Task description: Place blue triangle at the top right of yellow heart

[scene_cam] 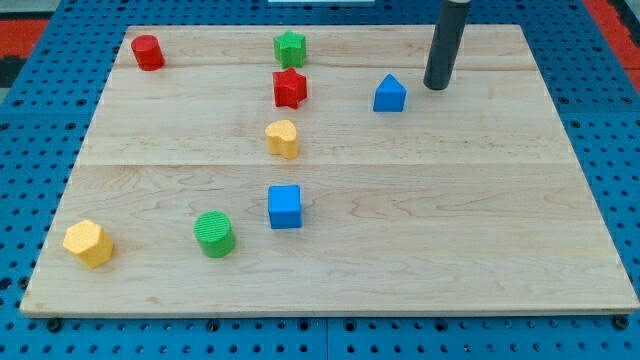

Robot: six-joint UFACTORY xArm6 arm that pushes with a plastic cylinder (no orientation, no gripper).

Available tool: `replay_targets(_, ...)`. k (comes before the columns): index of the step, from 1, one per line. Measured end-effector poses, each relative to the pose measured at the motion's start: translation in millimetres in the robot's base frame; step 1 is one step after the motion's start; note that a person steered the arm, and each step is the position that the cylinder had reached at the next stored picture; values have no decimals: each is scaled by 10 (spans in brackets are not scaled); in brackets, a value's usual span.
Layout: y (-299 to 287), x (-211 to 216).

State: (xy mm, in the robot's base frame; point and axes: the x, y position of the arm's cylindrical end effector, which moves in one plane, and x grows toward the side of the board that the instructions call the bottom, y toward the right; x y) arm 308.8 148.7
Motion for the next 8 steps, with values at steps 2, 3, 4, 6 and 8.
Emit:
replay_targets(2,-441,-143)
replay_targets(3,-437,-148)
replay_targets(4,-433,-147)
replay_targets(6,-445,-104)
replay_targets(8,-859,81)
